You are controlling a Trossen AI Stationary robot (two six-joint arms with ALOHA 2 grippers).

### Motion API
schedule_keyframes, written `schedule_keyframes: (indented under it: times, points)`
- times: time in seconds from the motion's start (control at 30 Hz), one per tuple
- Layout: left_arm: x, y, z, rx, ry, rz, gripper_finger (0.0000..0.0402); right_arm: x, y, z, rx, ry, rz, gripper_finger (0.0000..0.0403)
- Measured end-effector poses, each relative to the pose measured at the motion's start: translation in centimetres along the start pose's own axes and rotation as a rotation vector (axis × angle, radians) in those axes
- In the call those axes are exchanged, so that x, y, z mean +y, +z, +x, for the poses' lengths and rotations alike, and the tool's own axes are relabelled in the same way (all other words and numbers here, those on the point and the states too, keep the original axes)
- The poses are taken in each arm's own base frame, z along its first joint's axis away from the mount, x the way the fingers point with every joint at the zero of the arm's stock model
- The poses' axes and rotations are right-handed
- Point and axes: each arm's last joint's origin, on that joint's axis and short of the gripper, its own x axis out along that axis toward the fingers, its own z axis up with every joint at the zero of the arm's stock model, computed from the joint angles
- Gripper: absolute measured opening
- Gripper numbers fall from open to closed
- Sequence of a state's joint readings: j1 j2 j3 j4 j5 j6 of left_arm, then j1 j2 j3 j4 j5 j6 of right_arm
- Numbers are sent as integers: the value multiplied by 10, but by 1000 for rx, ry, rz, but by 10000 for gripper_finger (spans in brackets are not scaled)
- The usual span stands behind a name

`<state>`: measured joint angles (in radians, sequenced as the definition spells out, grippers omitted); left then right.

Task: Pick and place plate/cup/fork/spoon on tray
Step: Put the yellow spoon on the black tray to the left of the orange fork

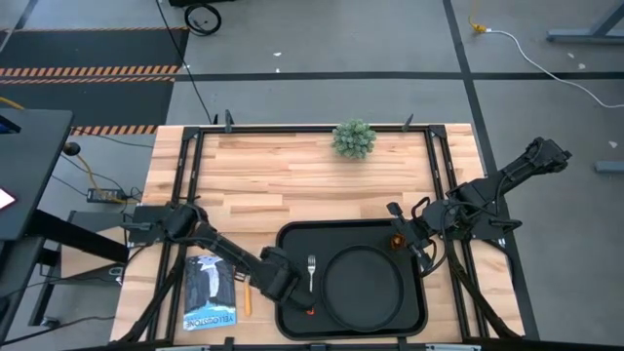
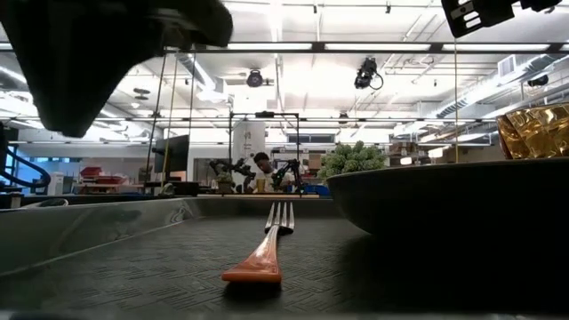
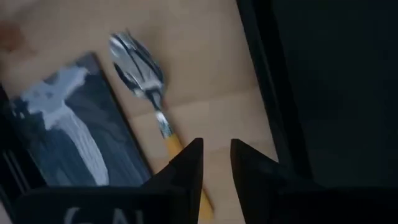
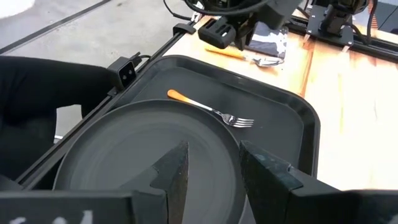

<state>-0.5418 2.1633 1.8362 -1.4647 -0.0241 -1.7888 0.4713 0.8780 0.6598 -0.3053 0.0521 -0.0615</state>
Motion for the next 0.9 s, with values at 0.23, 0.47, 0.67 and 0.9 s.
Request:
schedule_keyframes:
  times: [0.23, 0.47, 0.67, 0.9]
  points:
    - [11, -28, 18, -80, 29, -46, 55, 0, 1, 0, -8, -1, -13, 145]
    - [18, -44, 35, -101, 45, -141, 43, 0, 2, 0, -24, -2, -20, 145]
    - [37, -42, 19, -144, 92, -153, 48, 0, 4, 0, -42, -3, -28, 145]
    - [66, -34, 25, -115, -13, -210, 27, 0, 4, 0, -41, -2, -41, 145]
